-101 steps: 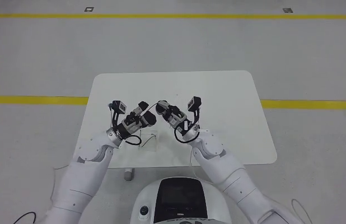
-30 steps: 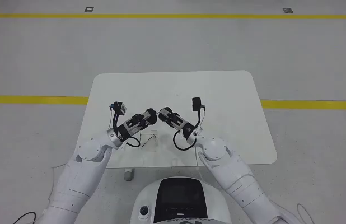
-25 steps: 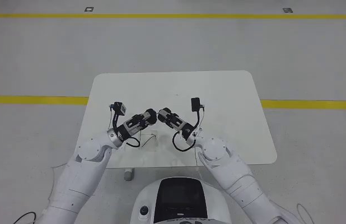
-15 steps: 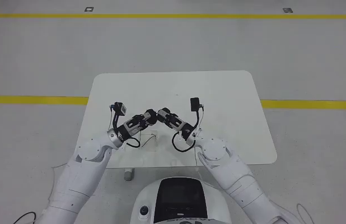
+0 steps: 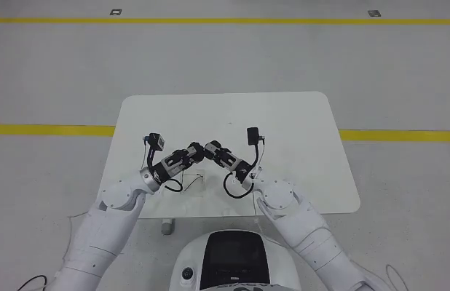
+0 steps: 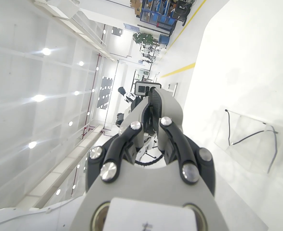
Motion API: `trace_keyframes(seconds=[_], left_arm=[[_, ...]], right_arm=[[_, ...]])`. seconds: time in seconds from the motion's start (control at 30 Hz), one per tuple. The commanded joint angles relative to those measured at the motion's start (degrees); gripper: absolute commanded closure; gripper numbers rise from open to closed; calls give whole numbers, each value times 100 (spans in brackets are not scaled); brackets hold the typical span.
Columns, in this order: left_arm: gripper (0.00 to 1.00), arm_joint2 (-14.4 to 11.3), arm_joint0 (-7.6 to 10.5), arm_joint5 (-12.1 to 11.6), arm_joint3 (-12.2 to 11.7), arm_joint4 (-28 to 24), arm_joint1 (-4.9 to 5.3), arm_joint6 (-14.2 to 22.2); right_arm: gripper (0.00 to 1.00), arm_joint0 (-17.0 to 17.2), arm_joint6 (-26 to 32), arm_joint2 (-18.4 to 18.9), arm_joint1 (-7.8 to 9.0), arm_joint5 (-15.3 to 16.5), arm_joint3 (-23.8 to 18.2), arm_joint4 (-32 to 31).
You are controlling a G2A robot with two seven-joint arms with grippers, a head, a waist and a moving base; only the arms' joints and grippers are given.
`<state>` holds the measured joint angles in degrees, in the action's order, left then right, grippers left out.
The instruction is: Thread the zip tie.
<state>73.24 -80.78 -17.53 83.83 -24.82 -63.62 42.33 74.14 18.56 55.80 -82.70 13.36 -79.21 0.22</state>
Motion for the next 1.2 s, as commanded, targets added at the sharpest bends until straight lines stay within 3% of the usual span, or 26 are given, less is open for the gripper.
trace_keyframes(seconds=[0.0,0.2,0.37,0.6,0.63,0.67,0.9,1.03,1.17], left_arm=[[90,-8,-8,0,10,-1,3,-14],[91,-23,-3,11,10,-11,15,-25],[100,-44,10,8,-4,-29,21,-28],[100,-61,14,-32,-47,-59,32,-37],[100,-60,12,-39,-48,-63,34,-36],[100,-54,8,-50,-47,-74,37,-35],[100,59,-75,-125,38,-225,69,22],[100,112,-99,-195,9,-526,83,282],[100,156,-71,-195,-31,-604,96,487]], right_arm=[[100,6,0,4,2,5,-9,5],[100,20,26,14,7,1,-39,17],[100,20,42,20,10,-17,-43,42],[100,18,52,13,4,-13,-25,143],[73,16,55,14,3,-15,-19,158],[0,18,38,28,2,-26,-12,204],[0,83,119,198,28,15,-43,497],[0,118,493,405,58,-140,-24,1114],[0,118,493,405,58,-140,-24,1114]])
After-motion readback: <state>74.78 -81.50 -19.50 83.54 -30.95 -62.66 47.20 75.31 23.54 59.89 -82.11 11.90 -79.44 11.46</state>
